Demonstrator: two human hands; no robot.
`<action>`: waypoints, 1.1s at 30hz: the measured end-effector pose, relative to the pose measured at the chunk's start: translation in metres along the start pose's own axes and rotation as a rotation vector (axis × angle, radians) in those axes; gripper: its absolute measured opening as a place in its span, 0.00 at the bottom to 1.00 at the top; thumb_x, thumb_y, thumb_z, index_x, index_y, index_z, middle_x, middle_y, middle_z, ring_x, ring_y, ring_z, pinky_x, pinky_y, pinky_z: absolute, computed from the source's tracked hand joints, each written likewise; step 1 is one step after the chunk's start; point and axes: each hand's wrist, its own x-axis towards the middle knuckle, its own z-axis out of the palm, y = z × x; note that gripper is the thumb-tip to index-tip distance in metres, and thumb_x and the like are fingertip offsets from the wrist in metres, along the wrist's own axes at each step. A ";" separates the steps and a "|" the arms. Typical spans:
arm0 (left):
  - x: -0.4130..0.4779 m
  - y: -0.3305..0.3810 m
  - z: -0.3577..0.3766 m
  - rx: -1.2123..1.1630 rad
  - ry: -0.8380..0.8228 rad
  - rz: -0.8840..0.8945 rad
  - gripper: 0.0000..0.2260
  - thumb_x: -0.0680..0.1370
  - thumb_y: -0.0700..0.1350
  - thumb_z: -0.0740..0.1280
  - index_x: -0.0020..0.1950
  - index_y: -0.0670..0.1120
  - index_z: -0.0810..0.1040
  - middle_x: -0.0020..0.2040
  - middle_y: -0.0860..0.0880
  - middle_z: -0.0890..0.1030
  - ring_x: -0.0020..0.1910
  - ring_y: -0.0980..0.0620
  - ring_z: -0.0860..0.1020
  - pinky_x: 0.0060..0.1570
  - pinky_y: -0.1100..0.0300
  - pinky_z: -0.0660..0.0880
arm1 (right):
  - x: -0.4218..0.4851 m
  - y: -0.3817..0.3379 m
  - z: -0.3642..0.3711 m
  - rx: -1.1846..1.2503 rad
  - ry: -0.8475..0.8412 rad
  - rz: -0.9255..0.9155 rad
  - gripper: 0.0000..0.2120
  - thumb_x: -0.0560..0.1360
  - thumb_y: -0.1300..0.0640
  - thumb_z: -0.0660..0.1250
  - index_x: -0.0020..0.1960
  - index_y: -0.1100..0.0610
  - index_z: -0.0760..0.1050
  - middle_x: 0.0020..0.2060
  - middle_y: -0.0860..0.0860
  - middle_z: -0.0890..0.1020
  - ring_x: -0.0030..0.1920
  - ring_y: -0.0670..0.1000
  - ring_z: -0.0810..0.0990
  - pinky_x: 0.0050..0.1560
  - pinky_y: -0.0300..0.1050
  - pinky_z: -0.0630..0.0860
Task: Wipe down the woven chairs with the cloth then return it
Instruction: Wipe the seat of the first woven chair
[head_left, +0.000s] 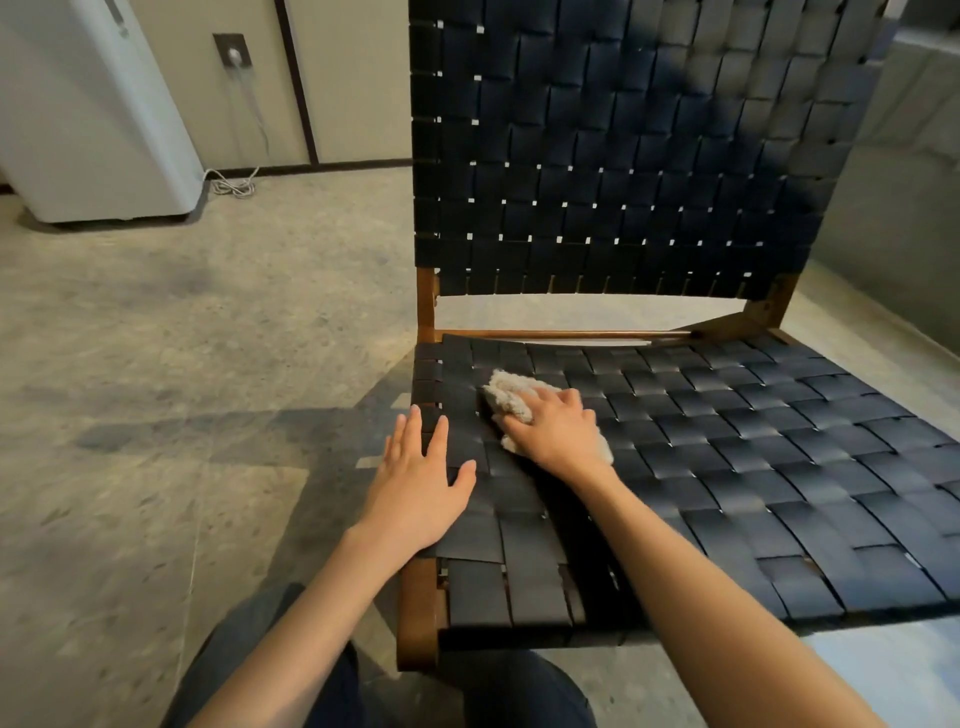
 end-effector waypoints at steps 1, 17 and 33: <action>0.002 0.002 0.001 0.044 0.003 0.011 0.29 0.81 0.60 0.49 0.78 0.51 0.43 0.77 0.43 0.38 0.76 0.45 0.37 0.72 0.51 0.39 | -0.003 0.020 -0.004 -0.031 0.005 0.051 0.25 0.78 0.40 0.55 0.72 0.48 0.66 0.71 0.51 0.68 0.68 0.58 0.61 0.63 0.56 0.62; -0.020 0.003 0.003 -0.176 0.047 0.000 0.30 0.82 0.55 0.52 0.78 0.47 0.42 0.78 0.50 0.40 0.76 0.53 0.39 0.72 0.56 0.43 | -0.021 -0.009 -0.003 0.120 -0.052 -0.037 0.24 0.76 0.43 0.57 0.72 0.46 0.66 0.68 0.54 0.72 0.65 0.59 0.64 0.67 0.56 0.63; -0.044 0.014 0.004 0.077 0.032 0.016 0.30 0.81 0.60 0.48 0.78 0.48 0.44 0.78 0.44 0.41 0.76 0.45 0.39 0.73 0.50 0.46 | -0.052 0.046 -0.016 -0.094 -0.067 0.099 0.29 0.76 0.36 0.52 0.71 0.50 0.66 0.70 0.52 0.68 0.67 0.59 0.61 0.63 0.58 0.61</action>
